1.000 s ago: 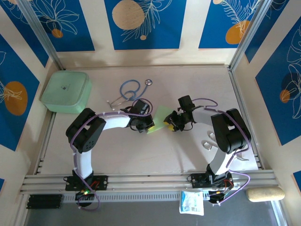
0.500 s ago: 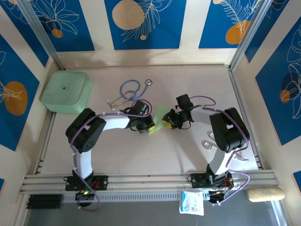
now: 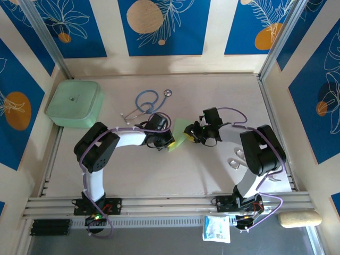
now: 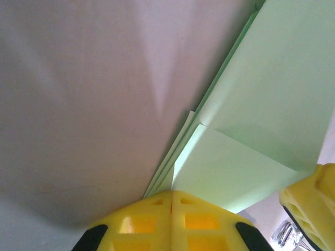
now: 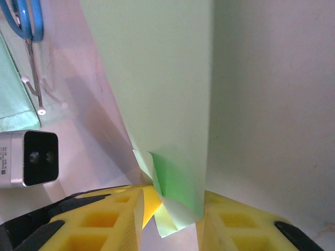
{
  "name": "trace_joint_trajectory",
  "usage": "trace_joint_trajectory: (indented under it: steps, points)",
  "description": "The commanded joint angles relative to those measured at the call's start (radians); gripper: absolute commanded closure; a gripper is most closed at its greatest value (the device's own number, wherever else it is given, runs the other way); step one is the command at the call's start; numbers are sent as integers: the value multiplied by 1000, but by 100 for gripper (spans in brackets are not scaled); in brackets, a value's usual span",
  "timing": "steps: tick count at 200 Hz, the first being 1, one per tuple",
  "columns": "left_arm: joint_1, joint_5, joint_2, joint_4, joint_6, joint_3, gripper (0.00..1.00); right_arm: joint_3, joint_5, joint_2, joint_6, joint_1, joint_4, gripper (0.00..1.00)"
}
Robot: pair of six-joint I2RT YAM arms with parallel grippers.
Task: Fold a paper plane with a square sheet of paper (pick it up from the middle)
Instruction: Fold the wing for the fifth time at the center of the table.
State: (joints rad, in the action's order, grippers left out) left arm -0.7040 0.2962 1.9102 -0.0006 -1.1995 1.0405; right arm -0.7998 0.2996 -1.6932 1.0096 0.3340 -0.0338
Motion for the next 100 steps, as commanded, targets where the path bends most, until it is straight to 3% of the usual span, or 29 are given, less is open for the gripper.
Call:
trace_joint_trajectory:
  steps: [1, 47, 100]
  points:
    - [7, -24, 15, -100, -7, -42, 95, 9, -1, 12, -22, -14, 26, 68]
    - [9, -17, 18, -97, -9, -37, 95, 11, 2, -34, -3, -15, 31, 71]
    - [10, -14, 19, -93, -11, -37, 94, 23, 91, -62, 1, -7, -75, 75]
